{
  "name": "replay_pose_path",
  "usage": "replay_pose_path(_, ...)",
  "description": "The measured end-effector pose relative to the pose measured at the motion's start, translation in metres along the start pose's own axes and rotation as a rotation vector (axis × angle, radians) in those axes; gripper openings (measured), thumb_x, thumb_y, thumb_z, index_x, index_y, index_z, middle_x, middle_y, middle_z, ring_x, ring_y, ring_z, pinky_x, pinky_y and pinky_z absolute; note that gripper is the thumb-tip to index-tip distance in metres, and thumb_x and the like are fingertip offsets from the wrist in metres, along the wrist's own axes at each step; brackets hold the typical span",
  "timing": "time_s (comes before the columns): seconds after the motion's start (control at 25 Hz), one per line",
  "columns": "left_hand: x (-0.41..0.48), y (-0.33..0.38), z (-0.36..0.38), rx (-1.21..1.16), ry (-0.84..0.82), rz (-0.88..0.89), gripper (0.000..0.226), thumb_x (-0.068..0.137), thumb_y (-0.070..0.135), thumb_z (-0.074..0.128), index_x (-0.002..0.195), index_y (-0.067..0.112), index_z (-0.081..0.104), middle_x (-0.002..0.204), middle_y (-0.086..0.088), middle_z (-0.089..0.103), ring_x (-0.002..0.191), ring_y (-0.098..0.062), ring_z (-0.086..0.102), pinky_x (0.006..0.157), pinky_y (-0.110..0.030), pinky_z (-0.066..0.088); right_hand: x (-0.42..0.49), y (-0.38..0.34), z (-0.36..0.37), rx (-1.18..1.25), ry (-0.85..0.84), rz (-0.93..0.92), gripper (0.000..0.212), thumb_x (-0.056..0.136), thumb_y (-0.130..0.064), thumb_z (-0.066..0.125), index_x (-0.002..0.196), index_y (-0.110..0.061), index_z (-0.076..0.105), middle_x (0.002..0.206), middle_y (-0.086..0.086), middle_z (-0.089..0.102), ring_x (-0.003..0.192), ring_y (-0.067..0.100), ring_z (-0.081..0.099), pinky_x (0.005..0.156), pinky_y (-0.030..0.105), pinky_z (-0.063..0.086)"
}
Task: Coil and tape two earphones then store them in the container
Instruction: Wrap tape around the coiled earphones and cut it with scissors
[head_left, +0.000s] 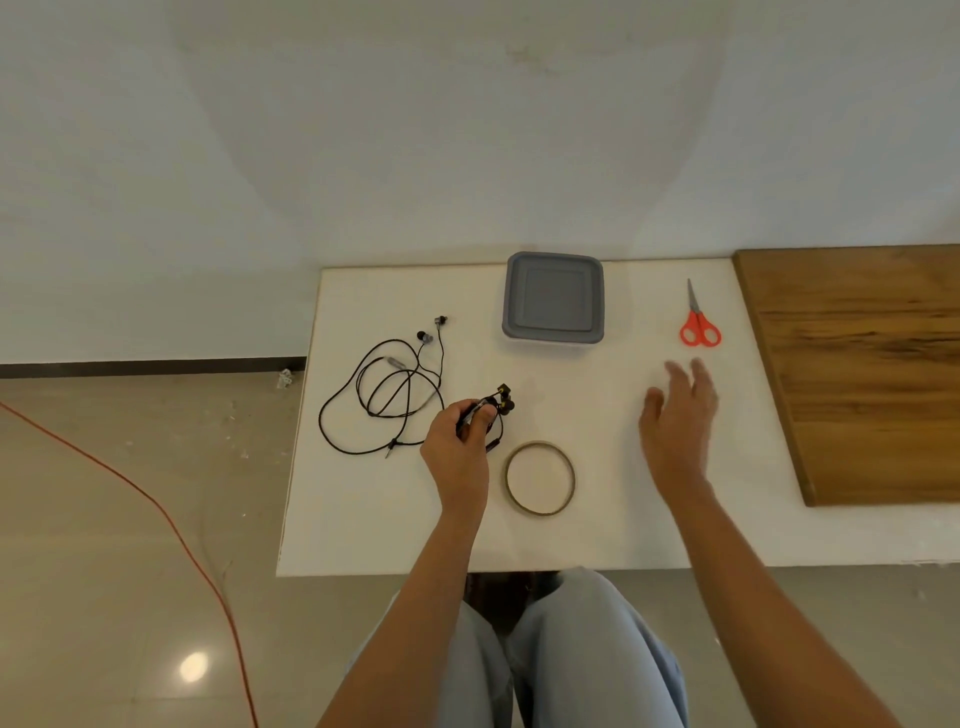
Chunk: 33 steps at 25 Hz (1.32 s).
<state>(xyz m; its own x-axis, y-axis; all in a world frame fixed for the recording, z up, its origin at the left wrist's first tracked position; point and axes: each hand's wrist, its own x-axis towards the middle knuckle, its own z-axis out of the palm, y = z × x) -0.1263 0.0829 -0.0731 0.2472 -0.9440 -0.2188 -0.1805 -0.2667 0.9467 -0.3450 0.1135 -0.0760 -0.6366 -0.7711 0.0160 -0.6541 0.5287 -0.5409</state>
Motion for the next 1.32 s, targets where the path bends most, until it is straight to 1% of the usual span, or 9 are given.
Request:
replay_pose_path(0.16, 0.002, 0.0, -0.001, -0.053, -0.006, -0.037, 0.01, 0.085, 0.015, 0.069, 0.093, 0.01, 0.072, 0.087, 0.0, 0.072, 0.083, -0.008, 0.067, 0.071, -0.011, 0.051, 0.057, 0.027, 0.002, -0.236, -0.107, 0.124, 0.056, 0.1, -0.017, 0.039, 0.15, -0.006, 0.017, 0.158, 0.02, 0.014, 0.145, 0.042, 0.009, 0.117, 0.053, 0.016)
replay_pose_path(0.32, 0.005, -0.005, -0.004, -0.039, 0.004, -0.031, 0.014, 0.085, 0.017, 0.069, 0.095, 0.009, 0.072, 0.087, -0.001, 0.073, 0.084, -0.01, 0.067, 0.072, -0.013, 0.051, 0.041, 0.029, 0.002, -0.151, 0.046, 0.073, 0.028, 0.098, -0.017, 0.047, 0.123, -0.004, 0.047, 0.123, 0.021, 0.054, 0.115, 0.038, 0.052, 0.096, 0.049, 0.049)
replay_pose_path(0.44, 0.006, -0.005, -0.007, 0.005, -0.004, 0.016, 0.012, 0.086, 0.02, 0.069, 0.094, 0.011, 0.072, 0.087, 0.001, 0.072, 0.085, -0.011, 0.067, 0.075, -0.018, 0.053, 0.009, 0.022, -0.001, -0.06, 0.098, 0.108, 0.023, 0.096, -0.026, 0.052, 0.099, -0.002, 0.055, 0.108, 0.015, 0.056, 0.098, 0.029, 0.054, 0.081, 0.037, 0.051)
replay_pose_path(0.6, 0.005, -0.005, -0.008, 0.035, -0.001, 0.051, 0.012, 0.086, 0.019, 0.069, 0.095, 0.012, 0.071, 0.089, 0.0, 0.072, 0.087, -0.013, 0.067, 0.079, -0.025, 0.054, -0.034, 0.02, -0.004, 0.034, 0.042, 0.144, 0.019, 0.085, -0.01, 0.063, 0.07, -0.002, 0.056, 0.096, 0.013, 0.057, 0.089, 0.026, 0.047, 0.074, 0.034, 0.042)
replay_pose_path(0.76, 0.005, -0.002, -0.009, 0.031, -0.014, 0.056, 0.016, 0.086, 0.02, 0.07, 0.097, 0.008, 0.071, 0.09, -0.002, 0.072, 0.086, -0.013, 0.067, 0.077, -0.02, 0.054, -0.032, 0.004, -0.006, 0.113, 0.069, 0.249, 0.025, 0.09, -0.03, 0.059, 0.085, -0.006, 0.056, 0.089, 0.011, 0.056, 0.083, 0.027, 0.053, 0.071, 0.037, 0.048)
replay_pose_path(0.88, 0.004, 0.0, -0.01, 0.011, -0.025, 0.054, 0.018, 0.086, 0.019, 0.069, 0.097, 0.006, 0.071, 0.089, -0.003, 0.072, 0.084, -0.013, 0.068, 0.075, -0.02, 0.055, -0.016, -0.006, 0.001, -0.051, 0.03, 0.298, 0.026, 0.092, -0.03, 0.057, 0.097, -0.005, 0.054, 0.095, 0.014, 0.058, 0.089, 0.031, 0.051, 0.077, 0.042, 0.047)
replay_pose_path(1.12, 0.006, 0.002, -0.01, 0.035, -0.028, 0.051, 0.017, 0.086, 0.022, 0.07, 0.095, 0.008, 0.072, 0.087, -0.001, 0.071, 0.083, -0.011, 0.067, 0.073, -0.016, 0.053, -0.043, -0.002, 0.005, 0.17, -0.143, -0.085, 0.014, 0.088, -0.002, 0.059, 0.101, -0.005, 0.061, 0.098, 0.01, 0.058, 0.09, 0.022, 0.055, 0.08, 0.029, 0.049)
replay_pose_path(1.2, 0.007, 0.003, -0.01, 0.049, -0.031, 0.066, 0.018, 0.086, 0.022, 0.07, 0.095, 0.007, 0.072, 0.087, -0.001, 0.071, 0.082, -0.01, 0.066, 0.071, -0.012, 0.051, -0.058, 0.006, 0.0, 0.237, -0.142, -0.158, 0.013, 0.089, -0.009, 0.064, 0.101, -0.008, 0.066, 0.098, 0.005, 0.061, 0.089, 0.018, 0.057, 0.083, 0.026, 0.049)
replay_pose_path(1.32, 0.008, 0.003, -0.011, 0.064, -0.035, 0.071, 0.018, 0.085, 0.022, 0.07, 0.095, 0.007, 0.072, 0.086, -0.001, 0.071, 0.081, -0.01, 0.065, 0.07, -0.011, 0.049, -0.066, 0.011, 0.002, 0.055, -0.002, -0.073, 0.018, 0.088, -0.027, 0.067, 0.091, -0.01, 0.068, 0.087, 0.004, 0.066, 0.095, 0.026, 0.049, 0.08, 0.042, 0.048)
